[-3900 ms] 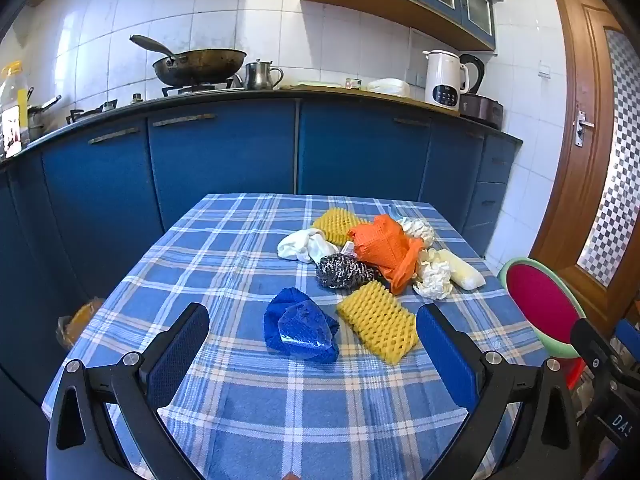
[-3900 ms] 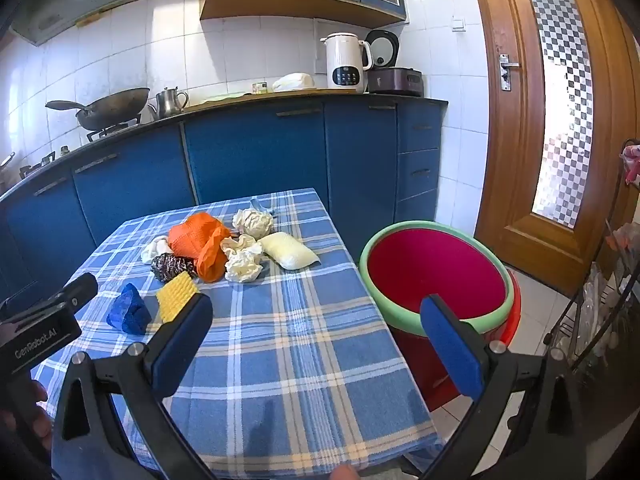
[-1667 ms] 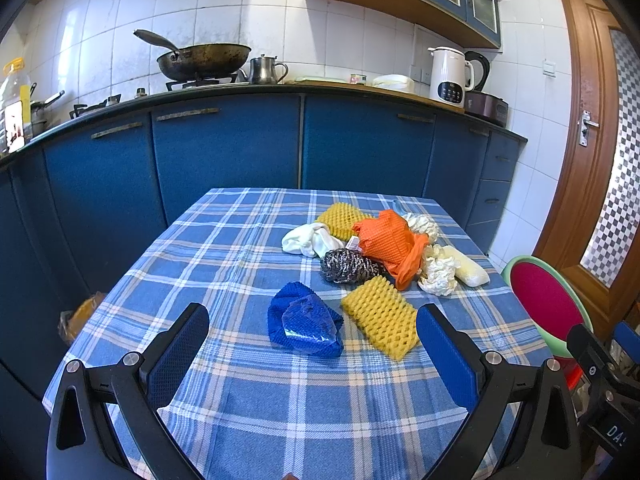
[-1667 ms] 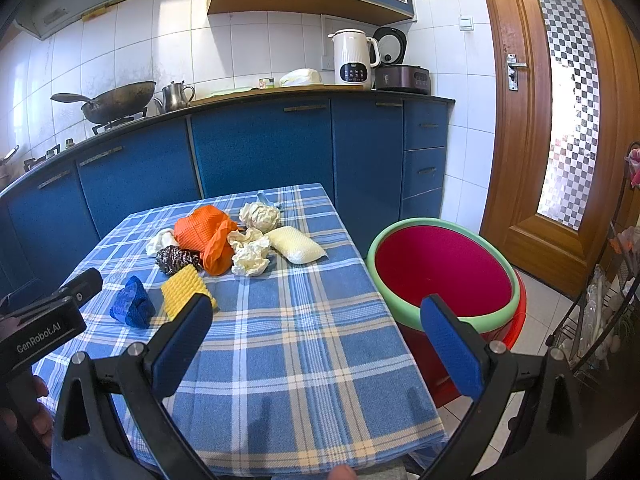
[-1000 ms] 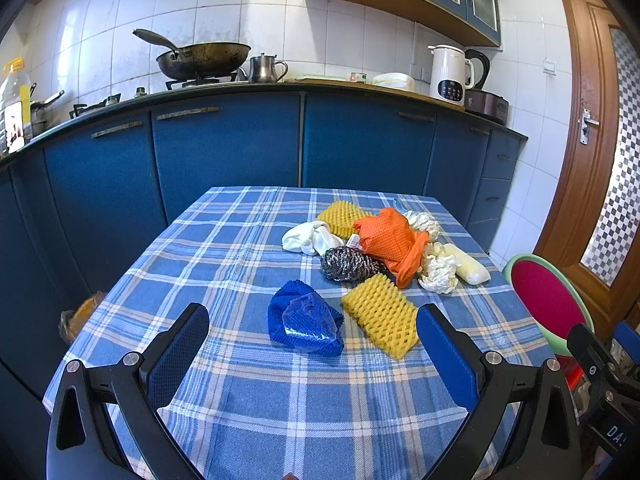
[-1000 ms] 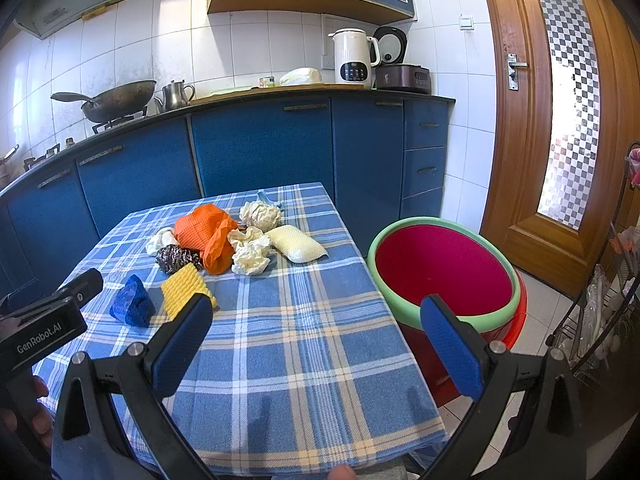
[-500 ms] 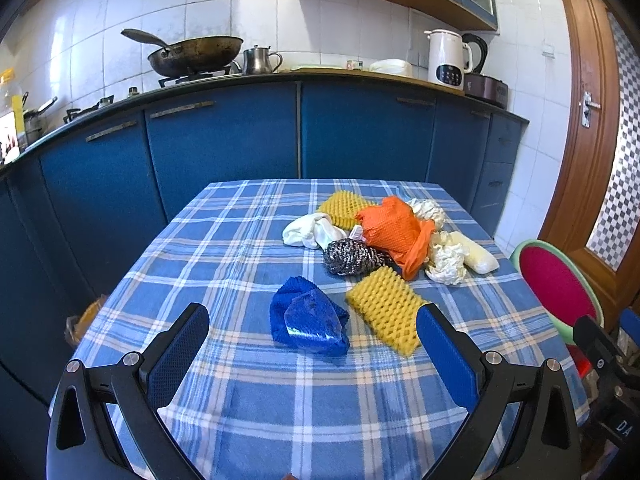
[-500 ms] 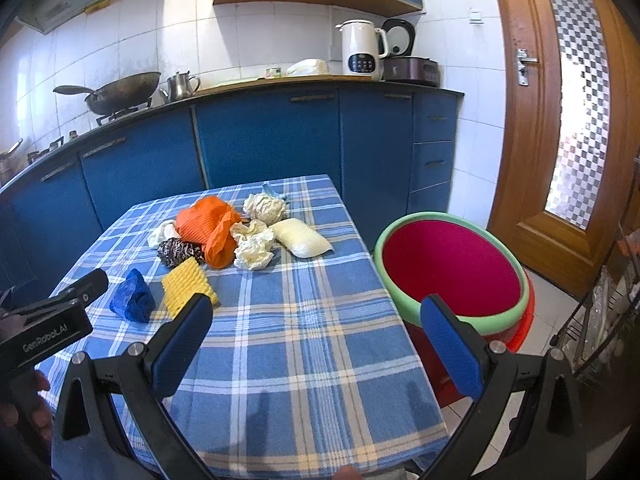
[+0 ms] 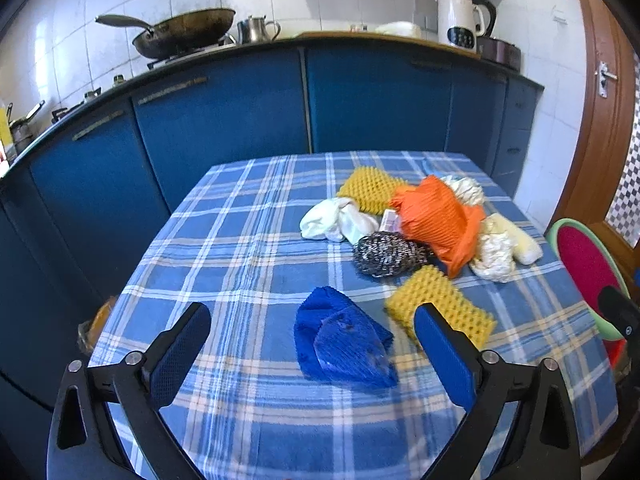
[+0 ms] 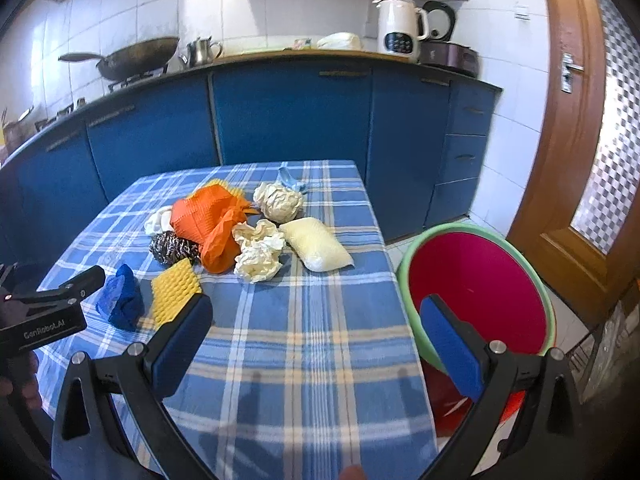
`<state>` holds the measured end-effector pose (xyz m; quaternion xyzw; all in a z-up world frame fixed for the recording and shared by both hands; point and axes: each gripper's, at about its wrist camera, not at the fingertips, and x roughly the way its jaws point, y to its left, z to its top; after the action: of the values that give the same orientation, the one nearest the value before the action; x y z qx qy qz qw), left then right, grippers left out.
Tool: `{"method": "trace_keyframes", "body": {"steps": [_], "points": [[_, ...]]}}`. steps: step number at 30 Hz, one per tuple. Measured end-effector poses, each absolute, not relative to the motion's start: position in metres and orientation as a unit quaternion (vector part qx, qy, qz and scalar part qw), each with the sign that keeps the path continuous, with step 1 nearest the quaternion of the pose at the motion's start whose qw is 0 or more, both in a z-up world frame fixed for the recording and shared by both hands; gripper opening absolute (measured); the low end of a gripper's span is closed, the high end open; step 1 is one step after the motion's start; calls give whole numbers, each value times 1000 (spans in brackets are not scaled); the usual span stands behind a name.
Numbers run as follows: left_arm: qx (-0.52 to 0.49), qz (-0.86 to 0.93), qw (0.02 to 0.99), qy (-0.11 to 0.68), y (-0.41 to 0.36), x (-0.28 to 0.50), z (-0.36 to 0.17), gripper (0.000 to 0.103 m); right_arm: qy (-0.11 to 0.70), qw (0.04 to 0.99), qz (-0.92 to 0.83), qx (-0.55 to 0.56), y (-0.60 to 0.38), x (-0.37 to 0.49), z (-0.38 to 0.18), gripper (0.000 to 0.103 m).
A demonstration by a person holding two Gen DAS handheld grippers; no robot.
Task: Collect trash
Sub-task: 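Grasp the blue plastic bag with the left tool while the right tool grasps the cream foam sleeve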
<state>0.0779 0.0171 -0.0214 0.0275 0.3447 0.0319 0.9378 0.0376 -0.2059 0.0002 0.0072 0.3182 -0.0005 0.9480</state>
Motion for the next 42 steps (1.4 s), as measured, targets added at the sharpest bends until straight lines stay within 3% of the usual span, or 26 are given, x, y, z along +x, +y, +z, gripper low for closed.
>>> {"method": "trace_keyframes", "body": {"steps": [9,11,27,30,32,33,37,42], "points": [[16,13,912,409,23,117,-44,76,352,935,14,-32,-209,98,-8,102],[11,6,909,416,24,123,-50,71,361,932,12,-39,-209,111,-12,97],[-27,-79,887,454,36,148,-74,62,443,893,3,-79,-206,184,-54,88],[-27,-76,889,450,35,148,-74,62,451,889,11,-74,-207,187,-58,79],[-24,-71,891,448,33,147,-74,61,466,882,19,-68,-208,190,-63,62],[-17,-68,892,447,31,146,-74,61,470,880,28,-59,-211,191,-65,60],[-3,-55,895,443,26,144,-75,61,472,880,46,-38,-218,189,-67,58],[-2,-57,898,437,20,142,-73,43,464,883,63,-32,-221,186,-70,57]]}}
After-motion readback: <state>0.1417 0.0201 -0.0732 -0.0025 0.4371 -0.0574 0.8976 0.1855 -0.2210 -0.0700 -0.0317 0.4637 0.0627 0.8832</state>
